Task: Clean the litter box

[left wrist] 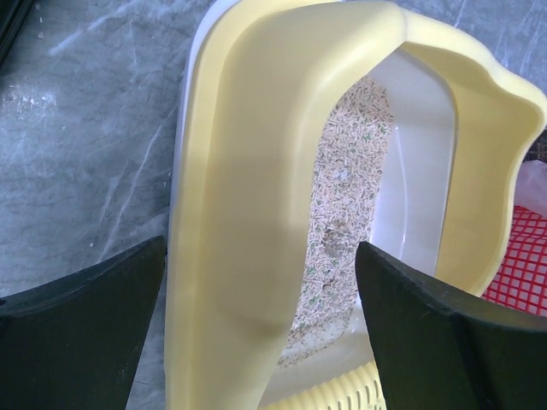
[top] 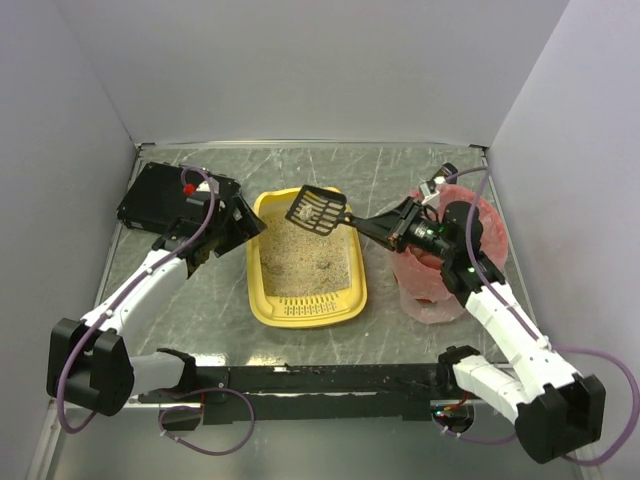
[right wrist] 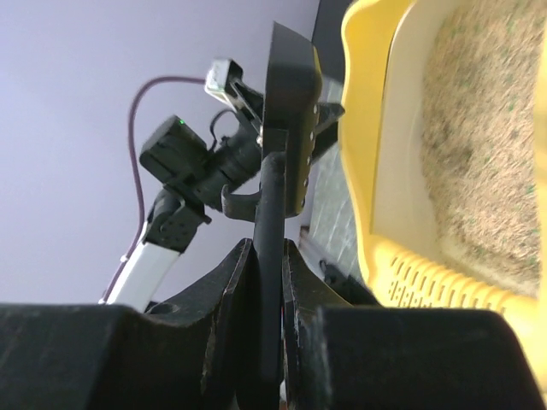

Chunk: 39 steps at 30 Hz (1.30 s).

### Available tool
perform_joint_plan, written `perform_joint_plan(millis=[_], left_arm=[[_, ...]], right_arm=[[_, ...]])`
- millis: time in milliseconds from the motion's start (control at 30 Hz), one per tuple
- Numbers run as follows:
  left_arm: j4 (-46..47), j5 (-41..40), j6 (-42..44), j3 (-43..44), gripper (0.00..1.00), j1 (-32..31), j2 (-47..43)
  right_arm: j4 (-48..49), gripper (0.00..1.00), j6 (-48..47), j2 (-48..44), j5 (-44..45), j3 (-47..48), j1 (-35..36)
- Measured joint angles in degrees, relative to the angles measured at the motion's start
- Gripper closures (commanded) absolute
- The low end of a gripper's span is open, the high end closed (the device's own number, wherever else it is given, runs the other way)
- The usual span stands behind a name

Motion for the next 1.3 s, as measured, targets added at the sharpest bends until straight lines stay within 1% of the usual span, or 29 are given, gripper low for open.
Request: perform_joint_plan(millis=[67,267,433,567,700,833,900,1000,1133,1200,1300], left_arm=[[0.11,0.07,0.02,0.13,0.03,0.0,0.63],[0.26,0.07,0.0,0.13,0.03,0.0,1.31],[0.7,0.04,-0.02,0.13,0.03,0.0,1.29],[1.46,0.07,0.0,0.11,0.03,0.0,1.29],[2.23,0.11,0.02,0.11,0.03,0.11,1.25],[3.1,0.48,0.09,0.11,0.03,0.15,1.25],[3.17,0.57,0.15,0.11,0.03,0.22,1.25],[3.1,0.52,0.5,0.11,0.03,0.28,1.27],[3.21,0.7,0.68,0.11,0.03,0.48,1.88],[3.21,0.7,0.76,0.11,0.03,0.63,2.47],[3.21,0.74,1.11,0.11,0.03,0.87,3.15]], right_arm=[[-1.33,1.0,-0.52,-1.16,0.31,0.55,-0.85],[-1.66,1.0,0.17,-0.39,-1.01,1.29,-2.32],[-2.27,1.0,0.74,-2.08,-3.17,1.18,-7.45],[-5.9,1.0,0.44,-6.01,-6.86,1.18,-14.14],[-13.05,1.0,-2.27,-10.6,-12.2,1.55,-26.6],[-21.64,1.0,-6.82,-12.5,-19.02,3.87,-38.97],[-23.47,1.0,-8.13,-12.83,-21.11,4.26,-42.53],[-25.68,1.0,-9.07,-13.25,-24.04,4.26,-45.44],[-32.7,1.0,-13.68,-13.84,-23.3,5.79,-50.36],[-37.75,1.0,-16.68,-14.19,-19.54,8.7,-52.37],[-42.82,1.0,-20.57,-14.71,-14.47,13.86,-53.24]])
